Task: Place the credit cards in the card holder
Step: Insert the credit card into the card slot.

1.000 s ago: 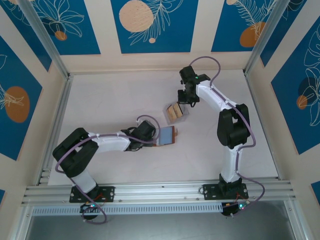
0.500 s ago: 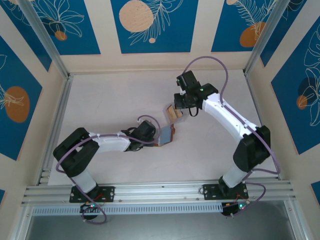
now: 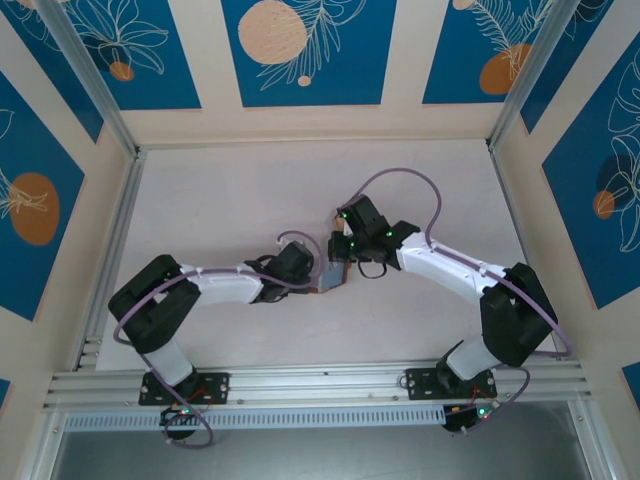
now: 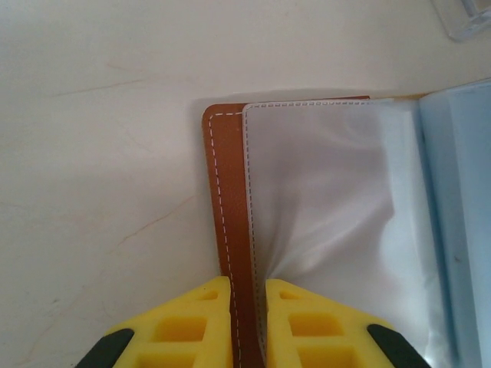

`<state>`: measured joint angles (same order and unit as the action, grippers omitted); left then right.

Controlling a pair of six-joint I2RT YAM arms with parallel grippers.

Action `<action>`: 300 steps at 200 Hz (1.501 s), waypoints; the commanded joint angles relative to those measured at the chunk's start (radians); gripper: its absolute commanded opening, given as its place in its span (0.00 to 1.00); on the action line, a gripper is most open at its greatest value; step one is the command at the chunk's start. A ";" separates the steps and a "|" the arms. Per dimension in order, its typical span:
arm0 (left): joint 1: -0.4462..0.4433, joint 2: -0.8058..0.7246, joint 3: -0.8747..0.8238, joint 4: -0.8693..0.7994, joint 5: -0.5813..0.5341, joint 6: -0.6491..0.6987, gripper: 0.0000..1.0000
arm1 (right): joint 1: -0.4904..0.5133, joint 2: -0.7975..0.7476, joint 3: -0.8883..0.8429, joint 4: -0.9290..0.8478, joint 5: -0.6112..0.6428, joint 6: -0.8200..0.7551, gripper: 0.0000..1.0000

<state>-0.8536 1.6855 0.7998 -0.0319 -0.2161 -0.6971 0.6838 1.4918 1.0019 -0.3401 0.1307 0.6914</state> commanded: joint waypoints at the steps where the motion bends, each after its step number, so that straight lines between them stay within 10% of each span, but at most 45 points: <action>1: -0.058 0.077 -0.028 -0.078 0.161 0.010 0.13 | 0.010 -0.012 -0.057 0.172 0.012 0.106 0.00; 144: -0.065 0.080 -0.030 -0.088 0.153 0.011 0.13 | 0.032 0.063 -0.320 0.358 0.124 0.337 0.00; 300: -0.073 0.089 -0.017 -0.102 0.152 0.014 0.13 | -0.107 0.077 -0.401 0.612 -0.123 0.428 0.00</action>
<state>-0.8738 1.6993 0.8104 -0.0174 -0.2207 -0.6971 0.5846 1.5433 0.6064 0.2531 0.0406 1.1015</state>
